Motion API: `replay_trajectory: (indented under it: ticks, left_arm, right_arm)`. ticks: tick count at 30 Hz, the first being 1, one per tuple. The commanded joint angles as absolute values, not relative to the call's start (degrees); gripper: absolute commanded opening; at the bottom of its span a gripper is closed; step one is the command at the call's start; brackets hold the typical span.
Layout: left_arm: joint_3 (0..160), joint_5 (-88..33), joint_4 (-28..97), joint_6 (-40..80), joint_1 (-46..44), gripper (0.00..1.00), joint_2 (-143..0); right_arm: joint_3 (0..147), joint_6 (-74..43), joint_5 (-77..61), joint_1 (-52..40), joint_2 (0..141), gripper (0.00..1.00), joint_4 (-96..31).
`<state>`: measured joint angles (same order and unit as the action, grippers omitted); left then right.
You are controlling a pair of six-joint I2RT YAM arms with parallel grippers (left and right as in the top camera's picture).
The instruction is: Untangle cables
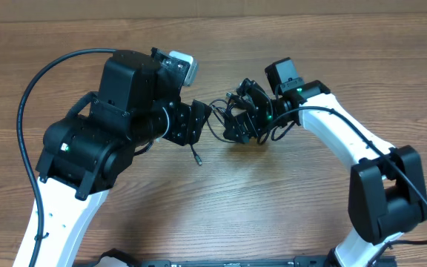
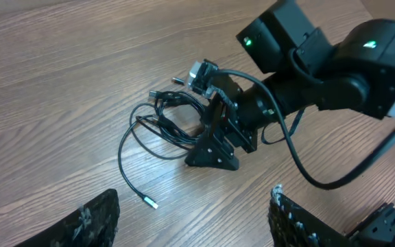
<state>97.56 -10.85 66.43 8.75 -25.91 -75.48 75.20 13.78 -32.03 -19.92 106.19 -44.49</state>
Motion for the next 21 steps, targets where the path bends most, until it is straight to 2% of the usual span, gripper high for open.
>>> replay_trajectory:
  ticks: [1,9,16,18,20,21]
  left_arm:
    - [98.65,-9.89,66.43,9.02,-26.28,0.7,-74.87]
    - [98.65,-9.87,66.04,9.02,-26.28,0.76,-74.87]
    - [98.65,-9.91,65.93,9.04,-26.28,0.77,-74.87]
    - [98.65,-9.93,66.0,9.04,-26.28,0.77,-74.87]
    - [98.65,-9.91,66.19,9.04,-26.28,0.77,-74.87]
    - [98.65,-9.91,66.37,9.04,-26.28,0.77,-74.87]
  right_arm:
    - [73.95,14.66,-33.67,-19.86,107.5,1.0,-43.7]
    - [73.06,13.32,-34.85,-21.08,107.5,1.0,-43.57]
    - [72.97,13.37,-34.79,-25.43,107.5,0.97,-42.26]
    - [72.97,13.37,-34.61,-26.48,107.5,0.81,-41.12]
    - [72.95,13.34,-34.61,-27.27,107.5,0.36,-40.05]
    - [72.95,13.34,-34.61,-27.73,107.5,0.2,-39.42]
